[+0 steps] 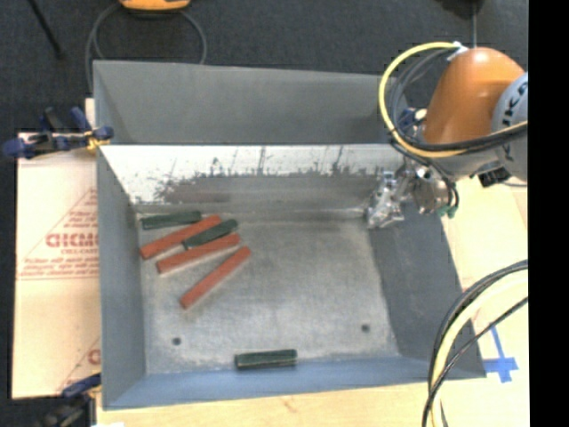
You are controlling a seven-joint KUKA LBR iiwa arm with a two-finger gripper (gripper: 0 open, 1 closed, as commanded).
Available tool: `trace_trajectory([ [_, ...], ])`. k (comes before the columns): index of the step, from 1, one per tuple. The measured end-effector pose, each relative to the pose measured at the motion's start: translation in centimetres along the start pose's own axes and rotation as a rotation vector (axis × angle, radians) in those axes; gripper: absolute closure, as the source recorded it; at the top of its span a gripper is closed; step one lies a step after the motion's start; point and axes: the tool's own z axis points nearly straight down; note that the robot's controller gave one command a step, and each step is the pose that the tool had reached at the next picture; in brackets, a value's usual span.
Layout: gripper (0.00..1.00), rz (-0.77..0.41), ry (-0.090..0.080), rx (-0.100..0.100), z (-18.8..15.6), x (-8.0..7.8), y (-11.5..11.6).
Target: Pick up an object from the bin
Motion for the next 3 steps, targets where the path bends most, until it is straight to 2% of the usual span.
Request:
trace_trajectory([
  [1,1.00,0.000,0.000,0.000,0.0,0.0,0.0],
  [2,1.00,0.081,0.006,-0.003,-4.0,2.3,-0.1],
  [3,1.00,0.103,0.005,-0.003,-5.3,2.8,-0.2],
])
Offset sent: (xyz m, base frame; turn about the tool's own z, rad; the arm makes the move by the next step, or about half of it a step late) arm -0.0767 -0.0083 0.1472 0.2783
